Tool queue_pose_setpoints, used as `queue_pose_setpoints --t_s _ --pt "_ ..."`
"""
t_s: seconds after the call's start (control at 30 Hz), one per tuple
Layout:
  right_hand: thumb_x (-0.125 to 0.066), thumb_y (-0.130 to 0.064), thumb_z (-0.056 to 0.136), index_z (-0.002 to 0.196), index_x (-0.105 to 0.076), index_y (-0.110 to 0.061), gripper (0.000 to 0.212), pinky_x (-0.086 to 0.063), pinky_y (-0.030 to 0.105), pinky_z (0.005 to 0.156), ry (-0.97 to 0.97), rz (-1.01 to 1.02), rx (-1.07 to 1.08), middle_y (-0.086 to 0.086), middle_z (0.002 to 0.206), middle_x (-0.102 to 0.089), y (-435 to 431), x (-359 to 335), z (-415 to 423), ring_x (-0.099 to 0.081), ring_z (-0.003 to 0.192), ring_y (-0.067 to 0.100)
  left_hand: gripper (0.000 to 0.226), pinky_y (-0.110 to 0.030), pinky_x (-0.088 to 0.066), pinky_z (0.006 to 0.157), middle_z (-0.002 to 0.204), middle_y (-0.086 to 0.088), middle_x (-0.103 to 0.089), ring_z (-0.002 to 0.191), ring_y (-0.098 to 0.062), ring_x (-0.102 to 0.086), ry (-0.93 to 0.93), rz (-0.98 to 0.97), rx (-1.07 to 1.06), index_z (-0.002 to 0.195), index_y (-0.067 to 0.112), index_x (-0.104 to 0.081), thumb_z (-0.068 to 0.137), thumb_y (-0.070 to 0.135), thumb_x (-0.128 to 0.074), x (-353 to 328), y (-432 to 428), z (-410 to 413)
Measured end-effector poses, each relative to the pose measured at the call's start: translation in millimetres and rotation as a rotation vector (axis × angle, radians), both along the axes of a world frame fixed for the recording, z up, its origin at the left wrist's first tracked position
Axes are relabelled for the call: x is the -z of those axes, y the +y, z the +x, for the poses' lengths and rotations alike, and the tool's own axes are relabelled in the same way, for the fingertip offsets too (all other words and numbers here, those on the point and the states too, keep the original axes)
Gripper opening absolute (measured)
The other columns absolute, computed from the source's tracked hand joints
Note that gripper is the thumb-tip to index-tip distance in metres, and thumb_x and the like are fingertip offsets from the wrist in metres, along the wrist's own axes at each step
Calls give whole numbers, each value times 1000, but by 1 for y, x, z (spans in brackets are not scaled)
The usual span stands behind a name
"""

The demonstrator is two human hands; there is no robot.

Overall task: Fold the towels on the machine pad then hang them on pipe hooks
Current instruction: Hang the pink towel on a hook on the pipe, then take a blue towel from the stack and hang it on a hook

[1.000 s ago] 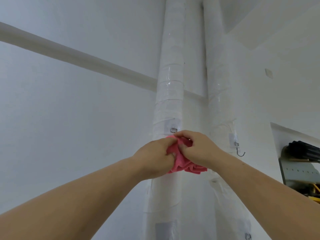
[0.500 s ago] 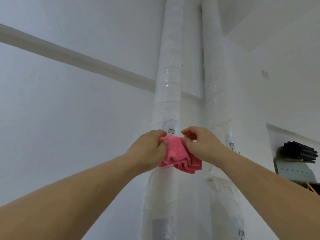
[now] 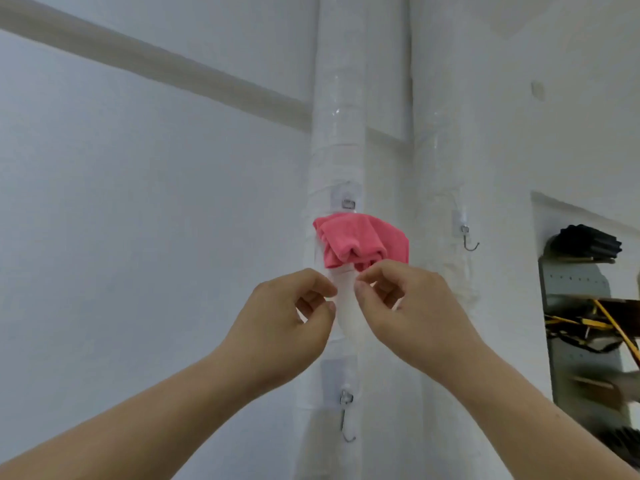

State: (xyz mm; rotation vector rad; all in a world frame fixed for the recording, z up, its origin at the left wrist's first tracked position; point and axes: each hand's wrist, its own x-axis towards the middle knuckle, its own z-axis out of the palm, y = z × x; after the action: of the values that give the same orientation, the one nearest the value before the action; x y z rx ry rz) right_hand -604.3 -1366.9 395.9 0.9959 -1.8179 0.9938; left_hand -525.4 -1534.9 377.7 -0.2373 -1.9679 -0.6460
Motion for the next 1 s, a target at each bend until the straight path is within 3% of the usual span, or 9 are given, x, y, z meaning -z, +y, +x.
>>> queue_pose_setpoints --t_s 0.3,0.43,0.63,0.73,0.9,1.0 --pt "-67 -31 94 84 -74 -28 11 -45 11 58 -597 172 45 -5 72 -70 13 202 12 -63 65 7 16 -16 -55 68 92 17 -71 74 -4 -67 -534 133 214 104 32 -74 93 22 -67 197 5 0" --pt "-66 -30 95 89 -74 -27 11 -54 24 66 -852 184 102 -1 77 -73 22 284 46 -67 71 14 16 -14 -54 70 94 18 -71 76 -3 -68 -730 162 288 105 29 -75 94 22 -66 282 4 23" --pt "-65 -34 96 90 -72 -32 10 -41 18 62 -1102 217 339 -12 69 -65 58 414 128 -57 62 1 16 -9 -47 71 94 21 -69 77 1 -65 -1039 221 374 104 34 -72 95 23 -64 407 28 73" --pt "-60 -36 98 92 -71 -32 13 -48 25 64 -1255 213 468 -11 73 -67 92 476 183 -60 66 3 22 -15 -48 78 105 16 -70 84 0 -66 -1213 176 478 117 30 -70 97 23 -62 465 62 103" --pt "-60 -31 99 92 -72 -29 14 -60 38 82 -1489 48 595 -4 85 -75 152 541 275 -71 82 16 32 -24 -54 88 109 12 -67 88 -3 -66 -1409 96 632 129 25 -64 97 21 -61 542 138 166" --pt "-60 -27 100 91 -72 -24 15 -57 33 79 -1545 -46 666 -4 84 -74 195 567 321 -70 82 14 35 -13 -48 79 108 13 -65 83 4 -61 -1520 37 718 131 26 -63 97 21 -63 574 183 202"
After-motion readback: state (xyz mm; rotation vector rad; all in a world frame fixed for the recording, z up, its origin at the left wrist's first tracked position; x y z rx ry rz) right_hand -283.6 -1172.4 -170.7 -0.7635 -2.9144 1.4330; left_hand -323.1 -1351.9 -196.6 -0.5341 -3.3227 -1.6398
